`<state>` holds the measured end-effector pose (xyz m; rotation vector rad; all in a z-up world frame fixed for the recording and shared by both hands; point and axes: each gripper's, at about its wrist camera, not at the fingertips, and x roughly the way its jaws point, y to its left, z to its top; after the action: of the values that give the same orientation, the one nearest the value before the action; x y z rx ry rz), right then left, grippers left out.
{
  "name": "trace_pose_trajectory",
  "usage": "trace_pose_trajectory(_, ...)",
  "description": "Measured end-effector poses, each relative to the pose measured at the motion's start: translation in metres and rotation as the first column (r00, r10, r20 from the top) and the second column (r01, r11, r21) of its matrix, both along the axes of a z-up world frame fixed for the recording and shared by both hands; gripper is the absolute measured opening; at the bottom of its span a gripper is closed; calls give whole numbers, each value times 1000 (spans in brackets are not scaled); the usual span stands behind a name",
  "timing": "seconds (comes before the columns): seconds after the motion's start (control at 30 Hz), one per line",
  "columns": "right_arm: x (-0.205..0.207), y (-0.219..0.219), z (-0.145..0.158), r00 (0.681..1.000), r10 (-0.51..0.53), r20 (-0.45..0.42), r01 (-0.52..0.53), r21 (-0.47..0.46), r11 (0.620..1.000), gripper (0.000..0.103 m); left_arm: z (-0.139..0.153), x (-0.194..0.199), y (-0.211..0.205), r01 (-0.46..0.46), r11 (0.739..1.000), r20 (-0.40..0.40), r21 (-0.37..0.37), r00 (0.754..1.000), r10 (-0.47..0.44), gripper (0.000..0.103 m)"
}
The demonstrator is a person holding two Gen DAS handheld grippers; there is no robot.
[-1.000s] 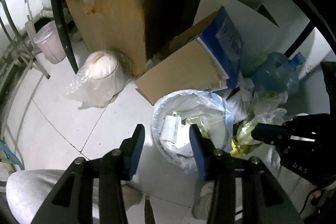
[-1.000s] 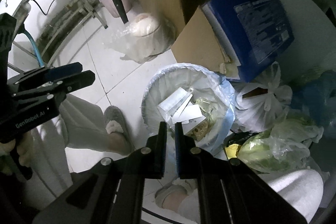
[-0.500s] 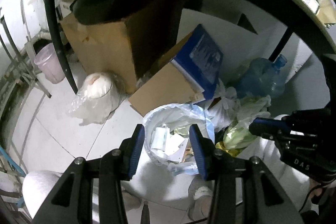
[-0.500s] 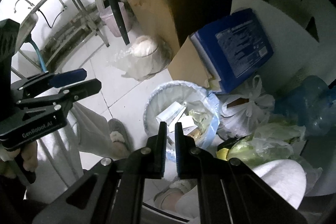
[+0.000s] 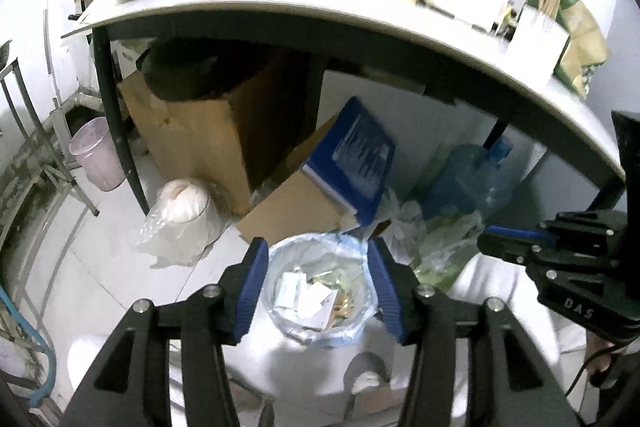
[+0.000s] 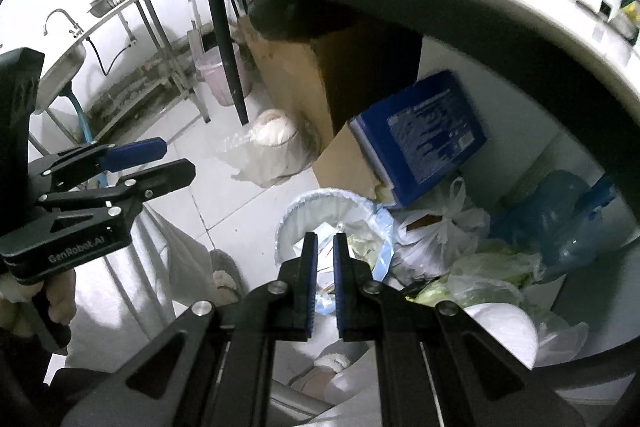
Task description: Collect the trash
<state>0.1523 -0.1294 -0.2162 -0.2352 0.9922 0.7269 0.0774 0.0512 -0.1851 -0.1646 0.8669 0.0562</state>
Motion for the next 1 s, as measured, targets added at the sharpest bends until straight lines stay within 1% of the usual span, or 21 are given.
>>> trace_pose_trajectory(0.07, -3, -5, 12, 1000, -6, 20, 6, 8, 1000, 7, 11, -3, -3, 2, 1000, 18, -1, 1000, -2, 54)
trace_pose_trajectory(0.13, -7, -11, 25, 999, -13, 41, 12, 17, 1000, 9, 23, -7, -6, 4, 1000, 37, 0, 999, -4, 58)
trace_pose_trajectory(0.2, -11, -15, 37, 998, -16, 59, 14, 27, 1000, 21, 36, -12, -8, 4, 1000, 62, -4, 998, -4, 62)
trace_pose_trajectory(0.23, -14, -17, 44, 997, -17, 70, 14, 32, 999, 23, 43, -14, -10, 4, 1000, 72, -4, 997, -4, 65)
trace_pose_trajectory(0.3, -19, -20, 56, 996, -21, 91, 17, 40, 999, 31, 56, -21, -14, 4, 1000, 92, -1, 996, -4, 68)
trace_pose_trajectory(0.43, -30, -28, 83, 991, -30, 132, 23, 61, 998, 39, 79, -32, -18, -2, 1000, 134, 23, 991, -1, 76)
trace_pose_trajectory(0.47, -33, -30, 89, 990, -33, 140, 24, 66, 998, 44, 86, -35, -17, -2, 1000, 145, 24, 989, -2, 78)
trace_pose_trajectory(0.5, -35, -32, 94, 988, -34, 148, 23, 72, 997, 47, 93, -38, -18, 0, 1000, 162, 24, 987, -4, 83)
trace_pose_trajectory(0.53, -37, -33, 99, 987, -35, 156, 23, 77, 997, 48, 98, -40, -19, -1, 1000, 171, 26, 985, -3, 89)
trace_pose_trajectory(0.67, -48, -41, 119, 981, -41, 191, 24, 94, 995, 51, 119, -52, -21, -7, 999, 210, 41, 978, -2, 92)
trace_pose_trajectory(0.73, -53, -45, 127, 977, -47, 206, 26, 103, 994, 55, 128, -58, -21, -11, 999, 228, 47, 974, 0, 96)
trace_pose_trajectory(0.9, -64, -56, 147, 969, -66, 236, 36, 130, 991, 69, 147, -71, -23, -21, 998, 267, 66, 964, 3, 99)
trace_pose_trajectory(0.93, -67, -59, 153, 967, -72, 244, 39, 138, 990, 71, 150, -72, -24, -22, 997, 272, 68, 962, 3, 101)
trace_pose_trajectory(1.0, -70, -63, 160, 964, -81, 254, 44, 149, 988, 77, 157, -76, -26, -24, 997, 286, 72, 958, 2, 103)
